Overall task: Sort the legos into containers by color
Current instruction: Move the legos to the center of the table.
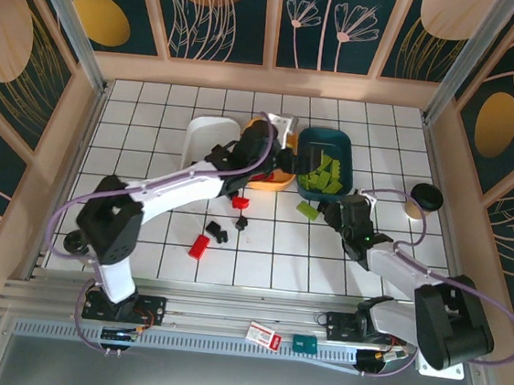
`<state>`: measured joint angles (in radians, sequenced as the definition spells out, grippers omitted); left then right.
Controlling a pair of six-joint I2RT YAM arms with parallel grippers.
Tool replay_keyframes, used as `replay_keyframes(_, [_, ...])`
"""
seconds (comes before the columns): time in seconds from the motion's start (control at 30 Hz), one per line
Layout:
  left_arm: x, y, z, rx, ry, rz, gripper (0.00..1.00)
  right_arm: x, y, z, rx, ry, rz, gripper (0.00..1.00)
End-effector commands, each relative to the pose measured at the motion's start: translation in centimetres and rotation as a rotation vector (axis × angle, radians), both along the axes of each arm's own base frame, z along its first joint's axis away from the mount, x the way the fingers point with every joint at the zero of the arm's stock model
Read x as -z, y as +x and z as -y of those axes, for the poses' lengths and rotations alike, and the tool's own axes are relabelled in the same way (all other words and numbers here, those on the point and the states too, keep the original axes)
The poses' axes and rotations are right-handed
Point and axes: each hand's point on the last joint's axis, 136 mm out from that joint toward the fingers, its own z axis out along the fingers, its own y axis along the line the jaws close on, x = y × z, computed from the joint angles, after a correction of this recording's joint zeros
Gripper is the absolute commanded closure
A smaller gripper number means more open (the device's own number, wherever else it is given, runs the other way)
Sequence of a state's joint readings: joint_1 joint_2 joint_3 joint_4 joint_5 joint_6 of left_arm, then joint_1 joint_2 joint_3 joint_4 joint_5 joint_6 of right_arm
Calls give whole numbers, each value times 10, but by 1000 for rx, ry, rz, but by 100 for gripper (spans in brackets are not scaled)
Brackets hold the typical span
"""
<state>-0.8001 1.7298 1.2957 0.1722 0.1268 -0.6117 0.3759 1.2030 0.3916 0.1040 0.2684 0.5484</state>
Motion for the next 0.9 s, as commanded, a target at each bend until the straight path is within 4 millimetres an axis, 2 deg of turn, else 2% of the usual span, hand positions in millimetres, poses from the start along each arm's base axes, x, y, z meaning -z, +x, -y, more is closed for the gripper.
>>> replay_keyframes(0.0, [-3,-21,-25,-10,-34,16,2,-12,13,11,93,18,45,47])
replay_keyframes(0.23, [16,-70,-88,-63,-22,13,1,-29,14,31,184,55,147,55])
replay_keyframes(0.4, [35,-88,-120,-115,27,-3,2,-12,20,41,215,119,89,64])
replay_keyframes(0.6, [48,-105,-147,-159,47,-15,2,0,30,26,164,173,69,73])
replay_keyframes(0.7, [45,-110,-157,-175,46,-8,2,6,34,20,153,195,55,75])
replay_keyframes(0.87, [38,-115,-166,-191,41,12,1,10,37,-7,80,198,47,78])
